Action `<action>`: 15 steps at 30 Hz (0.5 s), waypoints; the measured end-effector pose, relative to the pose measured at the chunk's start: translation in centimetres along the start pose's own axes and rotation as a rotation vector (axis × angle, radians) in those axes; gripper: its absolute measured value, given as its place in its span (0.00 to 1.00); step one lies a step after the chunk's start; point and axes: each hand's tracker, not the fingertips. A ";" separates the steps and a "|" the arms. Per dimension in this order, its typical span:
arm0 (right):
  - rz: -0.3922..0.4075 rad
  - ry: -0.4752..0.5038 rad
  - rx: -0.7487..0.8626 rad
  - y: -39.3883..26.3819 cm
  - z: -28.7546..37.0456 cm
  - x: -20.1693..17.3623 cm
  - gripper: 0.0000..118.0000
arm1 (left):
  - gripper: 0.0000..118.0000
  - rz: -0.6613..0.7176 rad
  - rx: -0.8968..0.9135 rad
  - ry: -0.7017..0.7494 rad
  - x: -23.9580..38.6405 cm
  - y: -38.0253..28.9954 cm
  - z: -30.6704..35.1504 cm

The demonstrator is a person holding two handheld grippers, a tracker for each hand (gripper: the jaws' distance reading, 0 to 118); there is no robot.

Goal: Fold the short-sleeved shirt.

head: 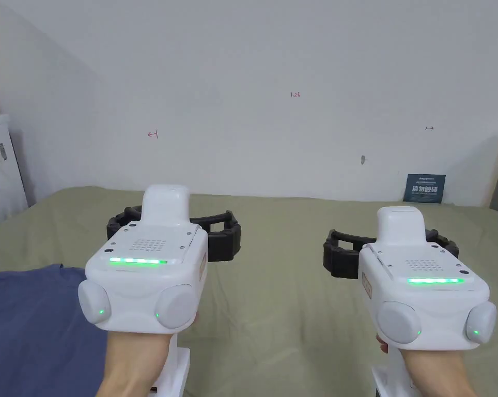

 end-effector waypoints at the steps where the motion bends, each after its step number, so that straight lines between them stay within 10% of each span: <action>1: 0.001 0.000 0.001 0.0 0.0 0.0 1.00 | 1.00 -0.001 -0.001 0.002 0.0 0.0 0.0; 15: 0.005 -0.005 0.006 0.0 0.0 0.1 1.00 | 1.00 -0.003 0.000 0.000 0.2 0.0 0.0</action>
